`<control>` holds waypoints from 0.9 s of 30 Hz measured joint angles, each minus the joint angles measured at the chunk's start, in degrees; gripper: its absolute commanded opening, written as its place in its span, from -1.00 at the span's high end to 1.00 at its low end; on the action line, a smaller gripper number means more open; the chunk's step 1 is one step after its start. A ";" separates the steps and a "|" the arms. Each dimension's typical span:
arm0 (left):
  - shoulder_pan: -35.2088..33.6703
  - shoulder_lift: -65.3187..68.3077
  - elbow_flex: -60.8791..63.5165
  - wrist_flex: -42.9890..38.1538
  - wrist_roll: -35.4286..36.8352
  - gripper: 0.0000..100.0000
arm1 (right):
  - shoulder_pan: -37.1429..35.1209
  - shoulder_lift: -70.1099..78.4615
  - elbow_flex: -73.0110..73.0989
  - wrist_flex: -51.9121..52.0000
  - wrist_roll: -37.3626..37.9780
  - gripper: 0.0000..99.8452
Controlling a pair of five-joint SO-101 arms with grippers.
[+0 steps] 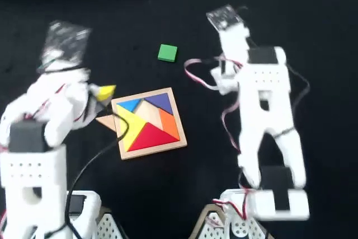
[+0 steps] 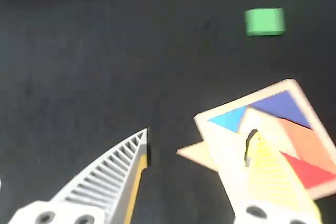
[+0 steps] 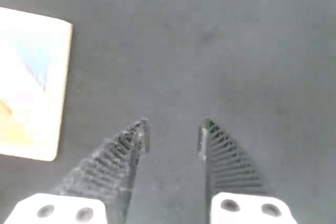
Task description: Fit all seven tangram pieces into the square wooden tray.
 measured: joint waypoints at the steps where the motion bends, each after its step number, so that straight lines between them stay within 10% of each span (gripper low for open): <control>1: -1.41 -2.29 4.48 -1.76 1.93 0.40 | -1.67 2.73 -4.40 2.02 1.67 0.63; 12: -10.29 -13.10 43.52 -27.60 17.67 0.40 | -16.35 31.12 -39.03 6.33 14.42 0.94; 27: -3.08 -13.80 49.32 -29.71 20.48 0.40 | -17.32 58.81 -58.37 -25.41 -21.63 0.97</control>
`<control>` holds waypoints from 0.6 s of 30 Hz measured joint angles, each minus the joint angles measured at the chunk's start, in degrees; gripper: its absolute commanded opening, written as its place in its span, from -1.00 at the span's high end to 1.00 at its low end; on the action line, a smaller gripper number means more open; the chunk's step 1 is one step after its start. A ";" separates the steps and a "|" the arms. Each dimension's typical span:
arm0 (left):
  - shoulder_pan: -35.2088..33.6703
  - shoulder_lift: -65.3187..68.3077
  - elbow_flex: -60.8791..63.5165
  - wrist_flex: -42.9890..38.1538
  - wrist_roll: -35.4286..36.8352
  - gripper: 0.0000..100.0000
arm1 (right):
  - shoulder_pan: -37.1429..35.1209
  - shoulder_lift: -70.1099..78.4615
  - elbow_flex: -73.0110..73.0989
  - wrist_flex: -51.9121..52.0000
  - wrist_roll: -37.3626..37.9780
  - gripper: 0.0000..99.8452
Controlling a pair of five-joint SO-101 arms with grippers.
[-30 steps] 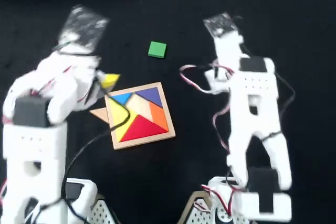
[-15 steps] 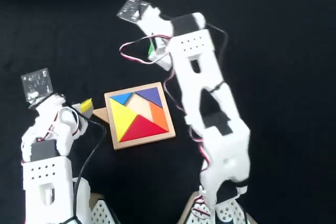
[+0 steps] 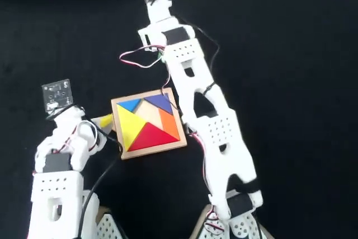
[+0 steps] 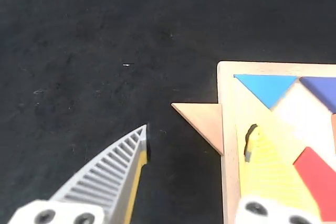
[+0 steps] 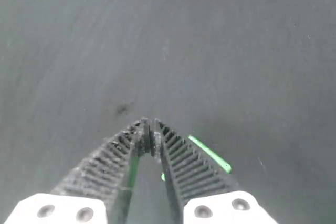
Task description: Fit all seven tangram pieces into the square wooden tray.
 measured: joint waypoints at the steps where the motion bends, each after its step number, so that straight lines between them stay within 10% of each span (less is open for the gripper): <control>1: 0.09 0.00 0.00 0.00 0.00 0.40 | 0.00 1.41 -0.88 -0.53 -0.26 0.97; 11: 0.53 0.00 0.00 1.23 0.00 0.40 | 0.00 8.97 -8.44 6.15 0.18 0.98; 18: 0.53 0.00 0.00 1.23 0.00 0.40 | 0.00 9.14 -20.66 30.68 4.57 0.98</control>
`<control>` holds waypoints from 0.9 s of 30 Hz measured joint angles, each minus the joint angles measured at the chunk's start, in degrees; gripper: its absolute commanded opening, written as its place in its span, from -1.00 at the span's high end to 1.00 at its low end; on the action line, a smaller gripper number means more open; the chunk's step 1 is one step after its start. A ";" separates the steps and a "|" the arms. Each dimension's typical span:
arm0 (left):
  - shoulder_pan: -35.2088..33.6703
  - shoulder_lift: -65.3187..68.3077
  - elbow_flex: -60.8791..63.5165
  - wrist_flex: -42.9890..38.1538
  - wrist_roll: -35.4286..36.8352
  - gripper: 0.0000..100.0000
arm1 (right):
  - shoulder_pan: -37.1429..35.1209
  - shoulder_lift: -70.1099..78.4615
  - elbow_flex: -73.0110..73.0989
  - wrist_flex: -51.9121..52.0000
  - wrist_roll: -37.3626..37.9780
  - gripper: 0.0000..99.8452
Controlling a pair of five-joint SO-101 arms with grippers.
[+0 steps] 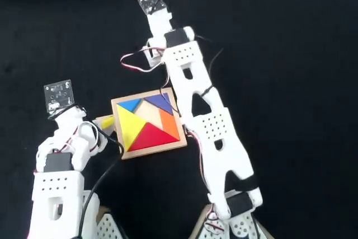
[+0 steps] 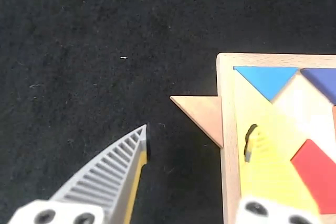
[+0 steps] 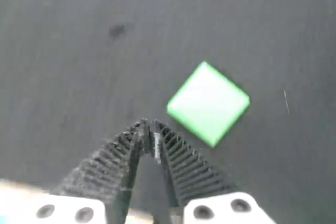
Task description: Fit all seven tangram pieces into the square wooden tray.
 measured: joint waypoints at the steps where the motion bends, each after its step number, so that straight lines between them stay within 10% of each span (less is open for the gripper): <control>1: 0.00 0.00 0.00 0.00 0.00 0.40 | 0.00 0.00 -3.25 4.48 2.64 0.98; 8: 0.00 0.00 0.00 0.00 0.00 0.40 | 9.49 0.97 -12.84 8.70 27.78 0.98; 27: 0.18 0.00 0.97 -1.23 0.00 0.40 | 13.54 14.07 -13.54 -12.40 40.44 0.98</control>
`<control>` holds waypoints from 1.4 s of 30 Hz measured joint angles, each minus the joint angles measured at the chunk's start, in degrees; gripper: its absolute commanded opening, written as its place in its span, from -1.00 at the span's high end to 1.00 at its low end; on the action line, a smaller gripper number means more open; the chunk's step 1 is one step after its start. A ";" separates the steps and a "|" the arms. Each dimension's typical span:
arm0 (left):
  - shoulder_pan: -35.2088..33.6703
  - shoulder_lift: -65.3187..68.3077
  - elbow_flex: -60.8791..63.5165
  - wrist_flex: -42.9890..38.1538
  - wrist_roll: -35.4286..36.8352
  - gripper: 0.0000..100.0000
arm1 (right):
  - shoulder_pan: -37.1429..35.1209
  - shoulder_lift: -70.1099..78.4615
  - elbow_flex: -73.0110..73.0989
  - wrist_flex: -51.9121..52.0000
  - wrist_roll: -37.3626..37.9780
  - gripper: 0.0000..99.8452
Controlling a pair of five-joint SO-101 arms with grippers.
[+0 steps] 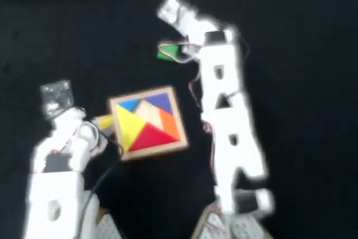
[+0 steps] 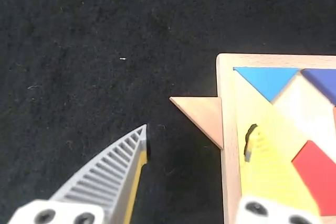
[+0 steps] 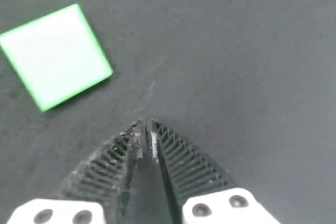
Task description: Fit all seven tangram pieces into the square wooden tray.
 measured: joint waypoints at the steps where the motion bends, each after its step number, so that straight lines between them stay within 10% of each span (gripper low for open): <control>1: 0.00 0.00 0.00 0.00 0.00 0.40 | 0.35 0.09 0.00 -1.76 -1.05 0.98; 9: 0.00 0.00 0.00 0.00 0.00 0.40 | 3.87 2.99 0.00 -14.59 -22.68 0.98; 20: 7.65 2.11 -4.57 -8.53 0.00 0.40 | 3.78 -10.73 0.00 9.85 -24.88 0.98; 26: 14.42 18.11 -25.58 -5.80 6.33 0.40 | 5.36 -23.82 0.00 24.79 -25.14 0.98; 42: 13.01 87.91 -90.99 -5.19 6.07 0.40 | 18.64 -28.40 22.51 25.85 -41.67 0.98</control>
